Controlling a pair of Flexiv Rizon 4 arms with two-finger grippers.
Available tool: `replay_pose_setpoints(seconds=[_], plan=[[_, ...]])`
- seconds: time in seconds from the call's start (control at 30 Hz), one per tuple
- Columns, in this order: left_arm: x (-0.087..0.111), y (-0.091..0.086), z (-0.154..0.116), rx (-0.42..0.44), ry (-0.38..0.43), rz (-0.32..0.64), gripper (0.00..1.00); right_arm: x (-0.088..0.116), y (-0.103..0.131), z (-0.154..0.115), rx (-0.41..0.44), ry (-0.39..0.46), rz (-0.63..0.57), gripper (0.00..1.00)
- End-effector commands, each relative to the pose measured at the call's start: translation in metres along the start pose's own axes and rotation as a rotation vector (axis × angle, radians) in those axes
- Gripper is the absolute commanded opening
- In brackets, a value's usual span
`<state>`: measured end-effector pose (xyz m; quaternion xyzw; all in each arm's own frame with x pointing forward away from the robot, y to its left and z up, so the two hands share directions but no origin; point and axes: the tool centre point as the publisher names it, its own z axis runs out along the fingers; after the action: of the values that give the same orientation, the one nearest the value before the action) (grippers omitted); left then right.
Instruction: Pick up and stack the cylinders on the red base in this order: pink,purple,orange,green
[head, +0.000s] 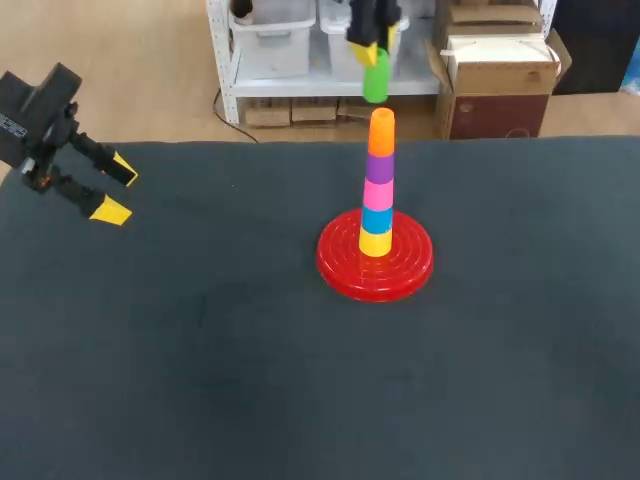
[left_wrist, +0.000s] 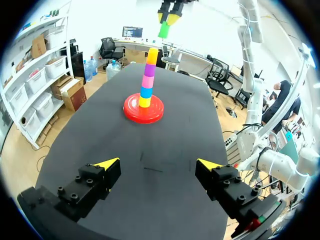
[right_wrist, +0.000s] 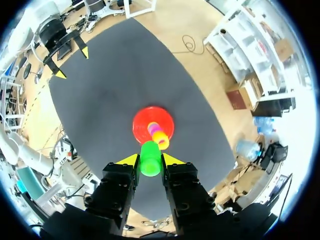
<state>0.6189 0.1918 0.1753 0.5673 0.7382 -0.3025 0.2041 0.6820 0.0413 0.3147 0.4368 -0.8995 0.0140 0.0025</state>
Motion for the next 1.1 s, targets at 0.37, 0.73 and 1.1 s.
replay_pose_setpoints(seconds=[0.37,0.73,1.1], plan=[[0.001,0.0,0.0,-0.001,-0.001,0.001,1.0,0.013,-0.018,0.024,-0.016,-0.165,0.042,0.0],[0.001,0.0,0.0,-0.001,-0.001,0.001,1.0,0.003,-0.019,0.028,-0.049,-0.094,0.003,0.0],[0.001,0.0,0.0,-0.001,-0.001,0.001,1.0,-0.007,-0.025,0.031,-0.041,-0.055,-0.01,0.0]])
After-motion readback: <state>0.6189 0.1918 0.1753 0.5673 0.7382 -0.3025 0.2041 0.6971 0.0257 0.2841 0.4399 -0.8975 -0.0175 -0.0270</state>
